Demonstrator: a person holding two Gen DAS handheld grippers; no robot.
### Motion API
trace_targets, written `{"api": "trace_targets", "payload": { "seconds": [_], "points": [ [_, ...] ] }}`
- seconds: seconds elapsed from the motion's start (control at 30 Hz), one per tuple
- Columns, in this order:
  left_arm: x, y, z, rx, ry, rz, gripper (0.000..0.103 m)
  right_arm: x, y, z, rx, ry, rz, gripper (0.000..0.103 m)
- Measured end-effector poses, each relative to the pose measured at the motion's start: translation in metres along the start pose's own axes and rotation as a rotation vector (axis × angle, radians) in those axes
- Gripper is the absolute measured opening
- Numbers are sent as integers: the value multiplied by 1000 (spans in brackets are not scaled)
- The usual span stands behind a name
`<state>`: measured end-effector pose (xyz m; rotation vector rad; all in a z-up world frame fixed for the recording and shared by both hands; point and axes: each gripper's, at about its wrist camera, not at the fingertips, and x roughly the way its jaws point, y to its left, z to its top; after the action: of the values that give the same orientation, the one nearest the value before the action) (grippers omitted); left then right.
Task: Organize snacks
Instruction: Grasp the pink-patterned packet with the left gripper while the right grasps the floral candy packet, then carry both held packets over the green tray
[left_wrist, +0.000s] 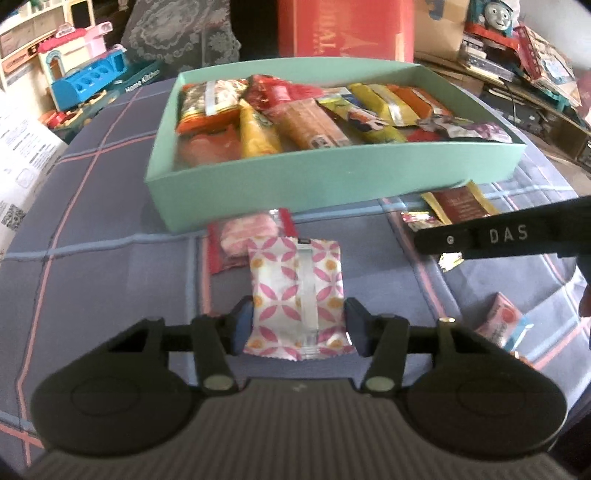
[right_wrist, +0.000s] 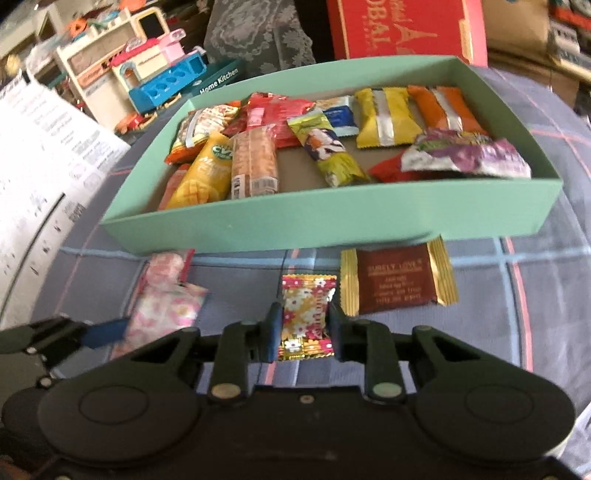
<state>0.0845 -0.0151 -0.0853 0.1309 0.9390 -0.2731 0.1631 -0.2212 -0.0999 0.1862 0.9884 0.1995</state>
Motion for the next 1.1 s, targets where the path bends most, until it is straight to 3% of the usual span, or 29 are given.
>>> {"api": "trace_targets", "payload": {
  "seconds": [0.23, 0.57, 0.9, 1.1],
  "points": [
    [-12, 7, 0, -66, 27, -45, 49, -11, -11, -7, 77, -3, 49, 26],
    [-58, 1, 16, -82, -62, -113, 49, -39, -19, -9, 132, -64, 109, 26],
    [-63, -14, 71, -56, -157, -125, 49, -70, -43, 24, 236, -182, 154, 26],
    [-35, -28, 121, -52, -164, -128, 49, -61, -59, 60, 285, -212, 149, 26]
  ]
}}
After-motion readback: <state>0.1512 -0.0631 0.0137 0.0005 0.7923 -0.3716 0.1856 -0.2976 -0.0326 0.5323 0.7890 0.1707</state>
